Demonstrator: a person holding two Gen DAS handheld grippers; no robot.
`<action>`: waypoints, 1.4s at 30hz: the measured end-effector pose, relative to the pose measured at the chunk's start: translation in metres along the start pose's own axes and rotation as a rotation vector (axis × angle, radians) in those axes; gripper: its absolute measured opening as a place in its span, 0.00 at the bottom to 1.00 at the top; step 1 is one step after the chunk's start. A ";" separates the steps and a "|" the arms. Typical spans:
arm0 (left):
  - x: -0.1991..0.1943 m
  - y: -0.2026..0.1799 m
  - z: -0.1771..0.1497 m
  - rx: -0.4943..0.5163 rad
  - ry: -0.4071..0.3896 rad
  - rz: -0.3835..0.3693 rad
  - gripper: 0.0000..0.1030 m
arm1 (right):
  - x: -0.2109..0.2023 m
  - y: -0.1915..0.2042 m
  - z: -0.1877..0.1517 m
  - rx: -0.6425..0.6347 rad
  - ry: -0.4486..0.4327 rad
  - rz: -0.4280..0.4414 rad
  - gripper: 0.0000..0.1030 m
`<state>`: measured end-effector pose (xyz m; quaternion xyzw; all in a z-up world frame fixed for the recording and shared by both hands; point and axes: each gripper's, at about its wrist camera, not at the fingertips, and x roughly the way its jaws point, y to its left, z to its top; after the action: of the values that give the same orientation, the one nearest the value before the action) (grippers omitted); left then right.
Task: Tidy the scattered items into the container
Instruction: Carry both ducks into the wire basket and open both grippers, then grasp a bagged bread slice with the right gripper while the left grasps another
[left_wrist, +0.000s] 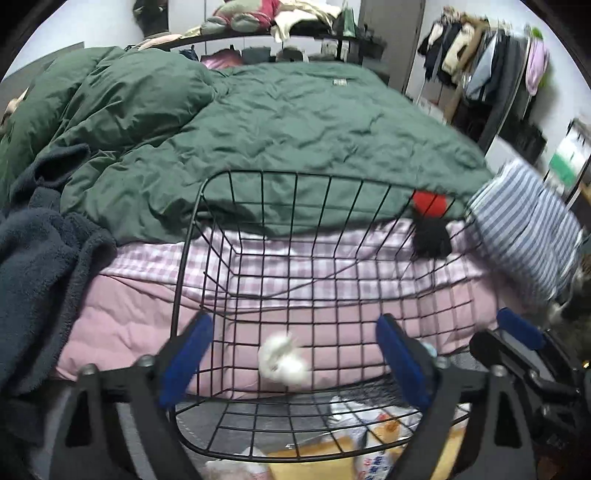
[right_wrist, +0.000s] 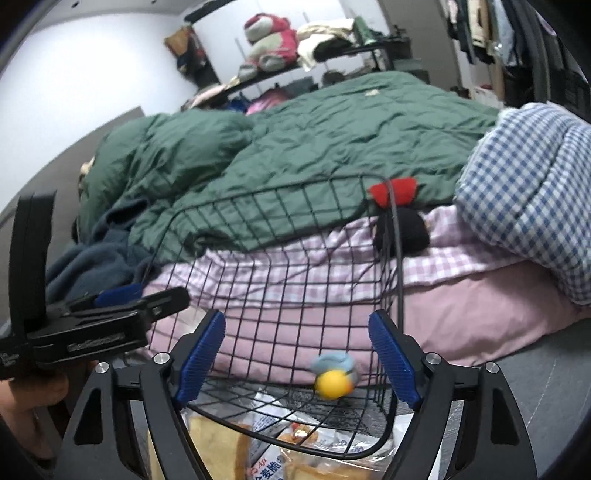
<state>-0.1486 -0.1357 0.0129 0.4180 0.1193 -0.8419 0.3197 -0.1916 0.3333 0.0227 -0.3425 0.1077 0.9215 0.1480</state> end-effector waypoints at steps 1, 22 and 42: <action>-0.003 0.001 -0.001 -0.002 -0.002 0.002 0.88 | -0.003 -0.001 0.000 0.005 -0.007 -0.002 0.82; -0.059 0.053 -0.129 -0.136 0.125 0.058 0.88 | -0.060 -0.001 -0.089 0.013 0.121 -0.038 0.82; 0.004 0.071 -0.230 -0.277 0.363 0.074 0.97 | -0.017 0.000 -0.155 0.068 0.326 -0.270 0.85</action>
<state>0.0390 -0.0840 -0.1291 0.5188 0.2737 -0.7162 0.3781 -0.0871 0.2834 -0.0810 -0.4933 0.1146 0.8214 0.2623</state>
